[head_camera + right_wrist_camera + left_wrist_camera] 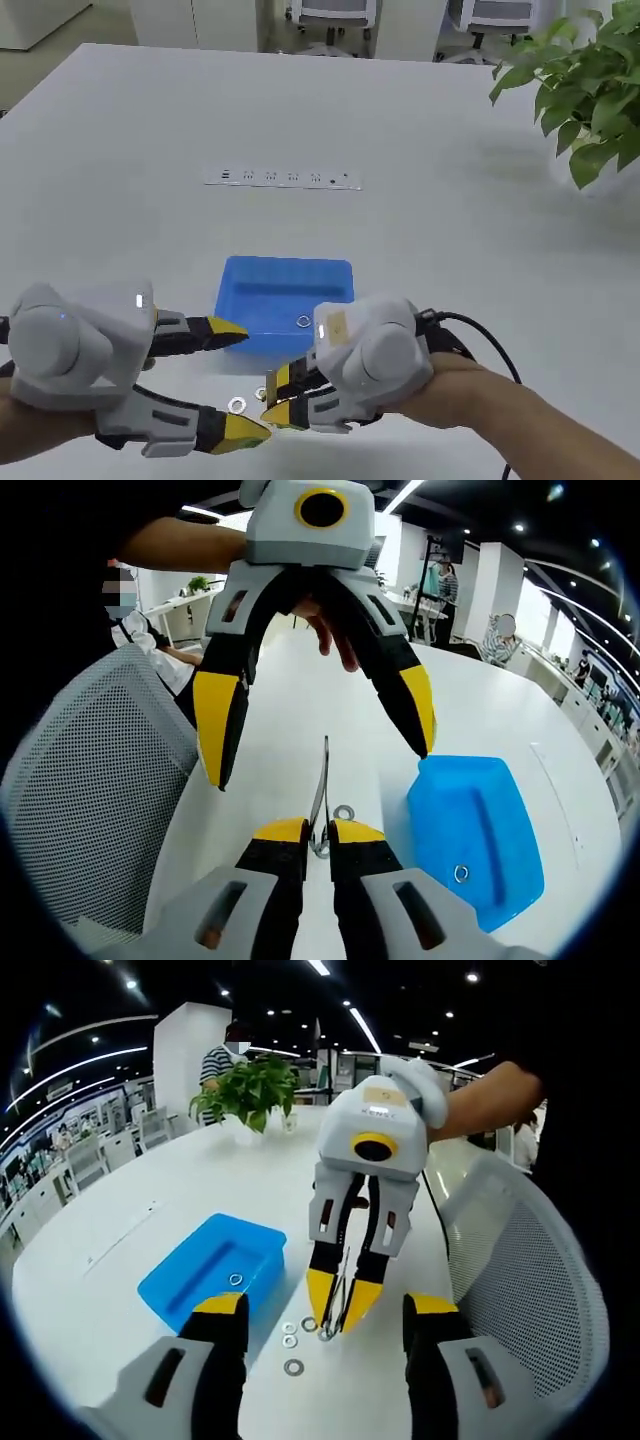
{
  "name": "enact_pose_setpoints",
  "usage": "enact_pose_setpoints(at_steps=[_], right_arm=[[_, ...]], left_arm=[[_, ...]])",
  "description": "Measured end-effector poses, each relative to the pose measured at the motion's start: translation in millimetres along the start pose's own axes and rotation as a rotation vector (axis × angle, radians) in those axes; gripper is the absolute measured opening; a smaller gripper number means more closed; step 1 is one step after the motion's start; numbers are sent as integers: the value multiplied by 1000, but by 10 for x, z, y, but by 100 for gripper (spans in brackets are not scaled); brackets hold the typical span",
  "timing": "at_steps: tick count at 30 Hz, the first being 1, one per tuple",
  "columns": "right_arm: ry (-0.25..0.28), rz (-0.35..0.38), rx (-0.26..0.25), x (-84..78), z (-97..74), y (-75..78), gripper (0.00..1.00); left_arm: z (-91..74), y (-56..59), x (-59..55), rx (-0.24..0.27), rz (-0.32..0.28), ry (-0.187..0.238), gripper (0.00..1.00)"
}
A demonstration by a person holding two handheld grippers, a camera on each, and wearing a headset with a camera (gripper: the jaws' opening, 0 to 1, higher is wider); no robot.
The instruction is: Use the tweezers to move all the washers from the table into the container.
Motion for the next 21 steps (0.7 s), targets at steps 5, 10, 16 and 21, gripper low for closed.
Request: enact_pose_setpoints(at_steps=[5, 10, 16, 21], right_arm=[[5, -2, -10, 71, -56, 46, 9], [8, -6, -20, 137, -112, 103, 9], [13, -1, -26, 198, -170, 166, 9], [17, 0, -31, 238, -208, 232, 9]], left_arm=[[-24, -15, -18, 24, -17, 7, 77], [-45, -69, -24, 63, -27, 18, 89], [-75, -123, -14, 91, -45, 34, 96], [-105, -160, -7, 110, -66, 51, 99]])
Point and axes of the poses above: the centre of the closed fingertips' face, and the gripper's own axes: z roughly forward along the fingers, y roughly to its right, x roughly out of its top, the point moved 2 cm from there along -z, roughly backward along the fingers, and after that the axes turned 2 degrees about z, right-handed, at the moved point
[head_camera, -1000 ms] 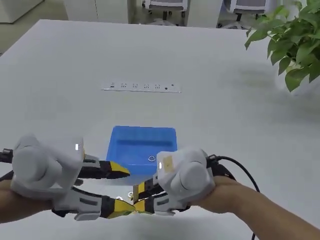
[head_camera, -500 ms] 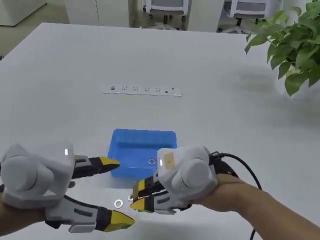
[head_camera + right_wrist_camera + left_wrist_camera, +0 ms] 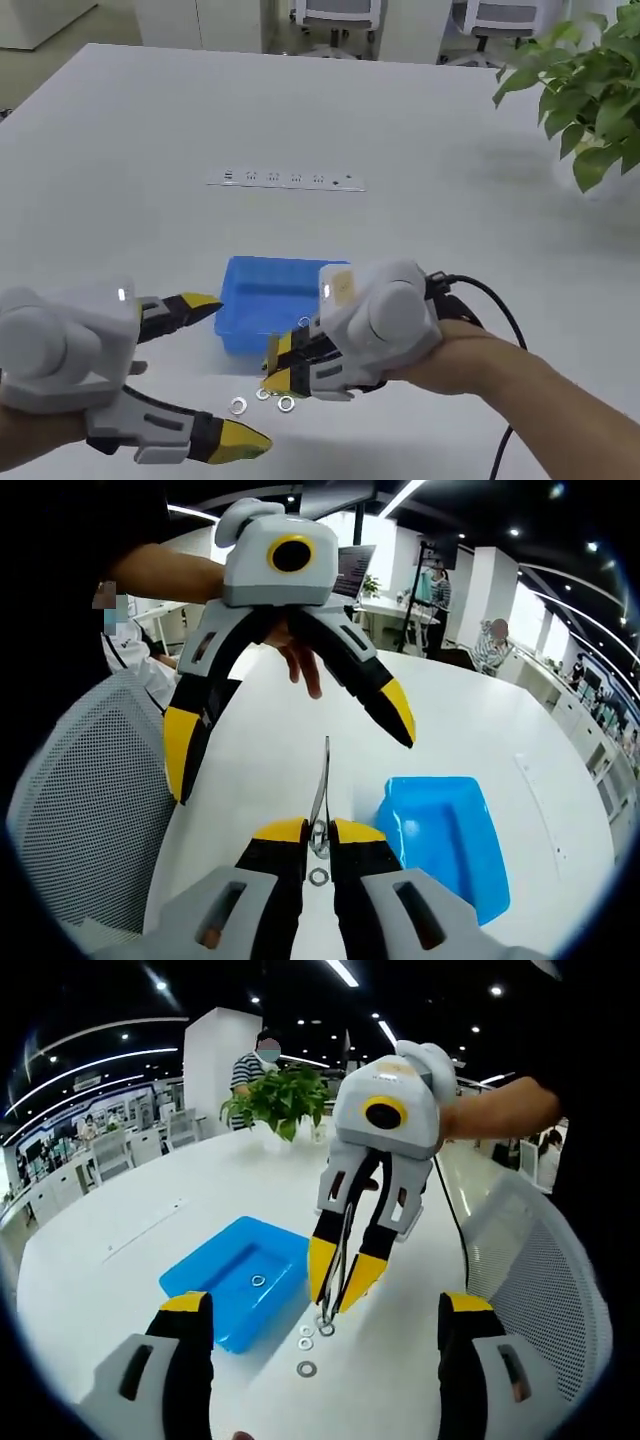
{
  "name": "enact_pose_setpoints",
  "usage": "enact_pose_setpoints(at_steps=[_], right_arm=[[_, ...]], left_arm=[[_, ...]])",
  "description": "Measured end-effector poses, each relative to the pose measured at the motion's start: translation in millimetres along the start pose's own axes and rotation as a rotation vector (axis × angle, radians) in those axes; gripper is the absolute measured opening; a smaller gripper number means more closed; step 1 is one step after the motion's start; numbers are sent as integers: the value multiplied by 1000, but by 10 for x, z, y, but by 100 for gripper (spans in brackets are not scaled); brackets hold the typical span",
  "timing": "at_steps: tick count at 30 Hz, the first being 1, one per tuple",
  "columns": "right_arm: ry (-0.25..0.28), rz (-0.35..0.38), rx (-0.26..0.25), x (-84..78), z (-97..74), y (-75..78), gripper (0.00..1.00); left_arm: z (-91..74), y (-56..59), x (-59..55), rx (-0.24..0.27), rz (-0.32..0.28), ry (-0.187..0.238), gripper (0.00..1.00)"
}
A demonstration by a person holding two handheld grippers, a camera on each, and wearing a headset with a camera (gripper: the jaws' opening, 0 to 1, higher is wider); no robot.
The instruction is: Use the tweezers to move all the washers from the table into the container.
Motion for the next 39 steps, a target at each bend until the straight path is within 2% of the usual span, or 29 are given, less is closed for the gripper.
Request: enact_pose_setpoints(at_steps=[21, 39], right_arm=[[27, -26, -45, 107, -97, 398, 9], [16, -47, -80, -4, 3, 707, 10]], left_arm=[[-58, -111, -61, 32, -32, 5, 99], [-72, -159, -36, 47, -50, 9, 97]])
Point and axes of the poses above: the centre of the closed fingertips' face, and the gripper's own axes: z roughly forward along the fingers, y roughly to its right, x roughly out of its top, the point moved 2 cm from there along -z, roughly backward along the fingers, and after that the axes turned 2 degrees about z, right-handed, at the moved point
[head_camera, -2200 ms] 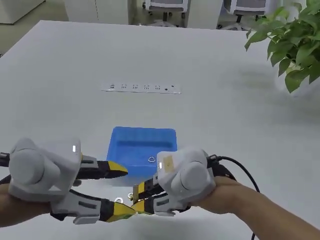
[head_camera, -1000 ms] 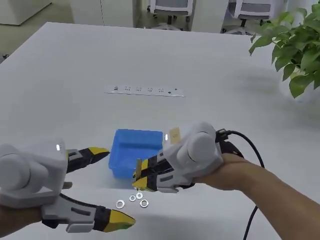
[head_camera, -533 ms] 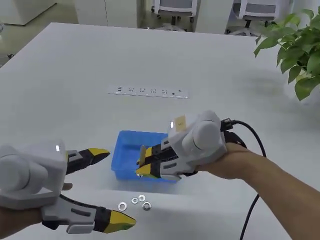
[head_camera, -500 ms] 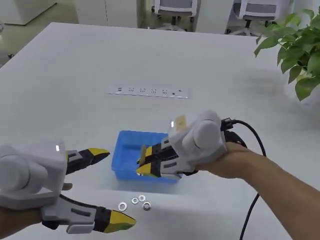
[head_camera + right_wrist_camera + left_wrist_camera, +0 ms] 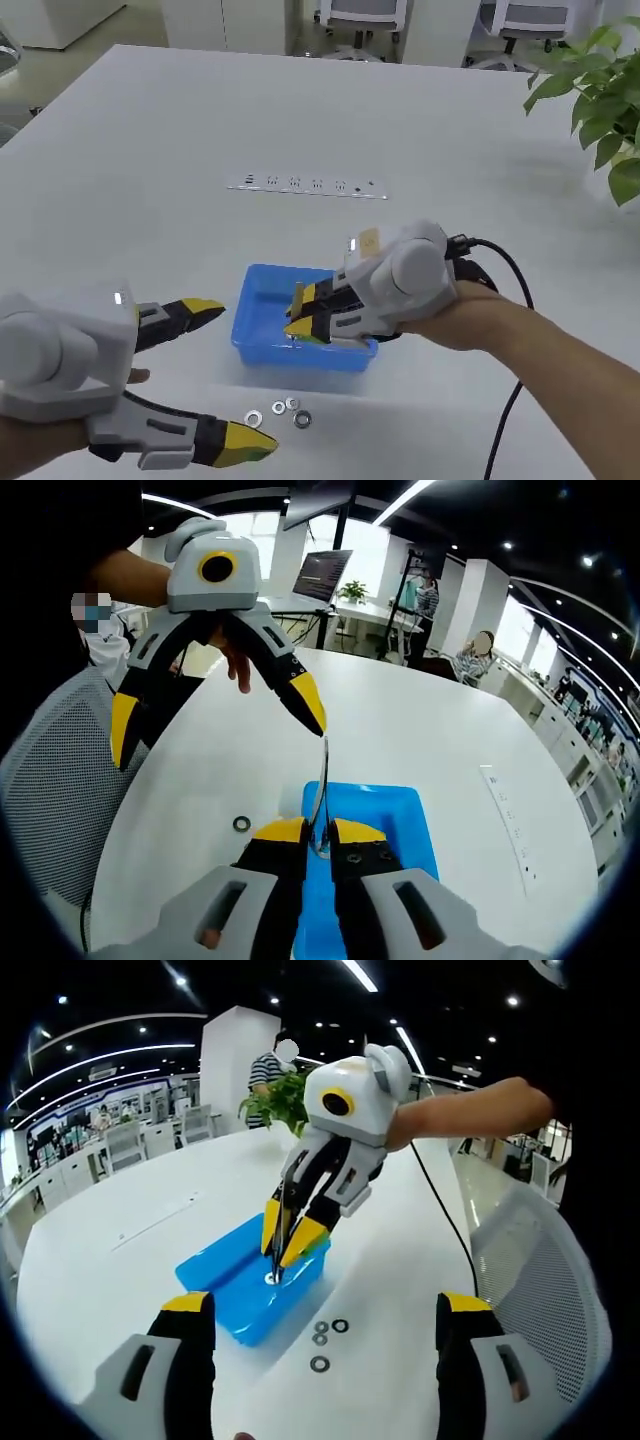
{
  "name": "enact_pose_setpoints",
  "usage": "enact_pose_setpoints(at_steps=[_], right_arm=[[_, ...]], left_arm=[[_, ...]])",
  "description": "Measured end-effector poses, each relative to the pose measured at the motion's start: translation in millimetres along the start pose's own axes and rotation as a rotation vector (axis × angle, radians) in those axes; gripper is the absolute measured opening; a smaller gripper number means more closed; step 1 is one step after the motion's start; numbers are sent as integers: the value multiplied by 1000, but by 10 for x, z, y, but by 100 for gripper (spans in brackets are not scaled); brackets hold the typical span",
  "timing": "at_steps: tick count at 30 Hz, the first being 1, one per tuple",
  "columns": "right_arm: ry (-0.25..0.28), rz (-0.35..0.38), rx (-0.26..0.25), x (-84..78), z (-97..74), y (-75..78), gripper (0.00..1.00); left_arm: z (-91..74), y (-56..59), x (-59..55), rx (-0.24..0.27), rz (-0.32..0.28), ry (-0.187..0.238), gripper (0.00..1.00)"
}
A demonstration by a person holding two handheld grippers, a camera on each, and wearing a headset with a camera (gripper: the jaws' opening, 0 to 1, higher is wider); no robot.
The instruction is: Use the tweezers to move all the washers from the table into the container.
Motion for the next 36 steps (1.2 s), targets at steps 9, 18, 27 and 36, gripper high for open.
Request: enact_pose_setpoints(at_steps=[9, 18, 27, 36], right_arm=[[-19, -3, 7, -125, 108, 82, 10], [-29, 13, 14, -234, 189, 154, 10], [-32, 43, 20, -323, 256, 203, 10], [-41, 53, 29, -382, 306, 197, 10]], left_arm=[[9, -54, -1, 6, -8, -5, 96], [54, -148, 10, 6, -8, -4, 94], [110, -221, 46, 2, -2, -7, 90], [167, -312, 34, -11, 19, -19, 81]])
Point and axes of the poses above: the centre of the closed fingertips' face, and the gripper's own axes: z roughly forward along the fingers, y roughly to its right, x roughly out of its top, the point moved 2 cm from there along -z, roughly backward along the fingers, and after that the axes turned 2 degrees about z, right-handed, at the moved point
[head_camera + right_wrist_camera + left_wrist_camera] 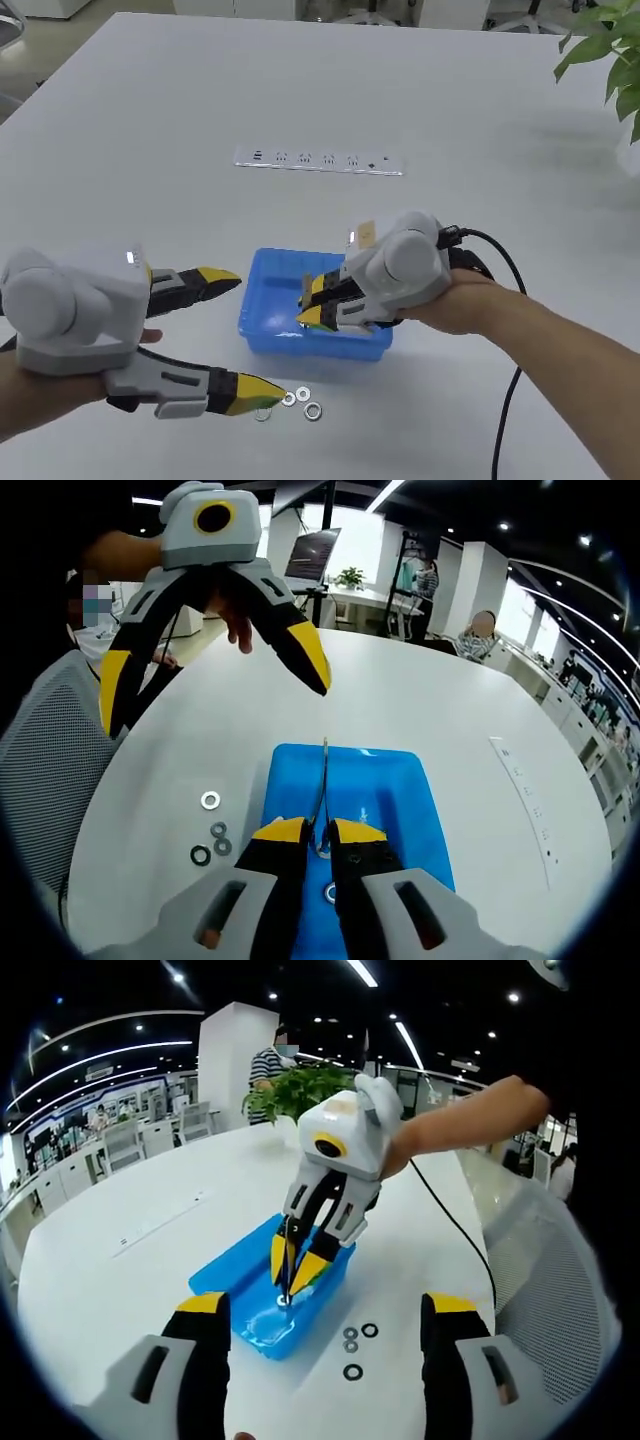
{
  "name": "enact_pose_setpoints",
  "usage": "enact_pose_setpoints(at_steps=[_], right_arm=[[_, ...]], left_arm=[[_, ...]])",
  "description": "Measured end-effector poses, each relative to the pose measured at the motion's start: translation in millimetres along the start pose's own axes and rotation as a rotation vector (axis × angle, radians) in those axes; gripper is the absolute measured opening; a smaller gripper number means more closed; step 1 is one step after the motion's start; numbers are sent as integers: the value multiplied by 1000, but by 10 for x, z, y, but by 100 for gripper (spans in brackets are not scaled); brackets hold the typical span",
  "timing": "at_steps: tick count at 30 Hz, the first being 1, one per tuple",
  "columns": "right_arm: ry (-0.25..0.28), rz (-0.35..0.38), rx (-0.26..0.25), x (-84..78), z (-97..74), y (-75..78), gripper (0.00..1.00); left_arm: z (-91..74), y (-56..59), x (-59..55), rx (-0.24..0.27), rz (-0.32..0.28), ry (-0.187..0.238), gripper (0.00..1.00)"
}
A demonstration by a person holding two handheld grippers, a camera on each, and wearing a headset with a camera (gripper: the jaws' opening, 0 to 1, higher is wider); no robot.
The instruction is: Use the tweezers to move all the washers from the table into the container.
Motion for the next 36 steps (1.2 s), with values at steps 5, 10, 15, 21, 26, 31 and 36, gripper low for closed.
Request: enact_pose_setpoints(at_steps=[5, 10, 15, 21, 26, 31, 36], right_arm=[[-7, 14, 4, -42, 20, 11, 10], [6, 36, 4, -34, 33, 35, 10], [7, 29, 7, -24, 40, 28, 10], [8, 32, 5, -23, 36, 27, 10], [8, 29, 5, -20, 35, 23, 10], [8, 31, 4, -20, 40, 27, 10], [10, 32, 5, -18, 45, 26, 10]], left_arm=[[41, -52, 5, 2, 14, -7, 74], [88, -95, 54, -8, 18, 2, 69], [133, -137, 108, -12, 29, 7, 60], [200, -195, 144, -7, 44, 2, 52], [249, -230, 156, -3, 59, -5, 40], [301, -295, 184, 14, 80, -7, 29], [374, -331, 244, 15, 113, -2, 22]])
Point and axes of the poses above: the centre of the closed fingertips' face, and the gripper's own axes: z roughly forward along the fingers, y roughly to its right, x roughly out of its top, the point moved 2 cm from there along -z, roughly backward along the fingers, and after that the axes turned 2 degrees about z, right-handed, at the moved point
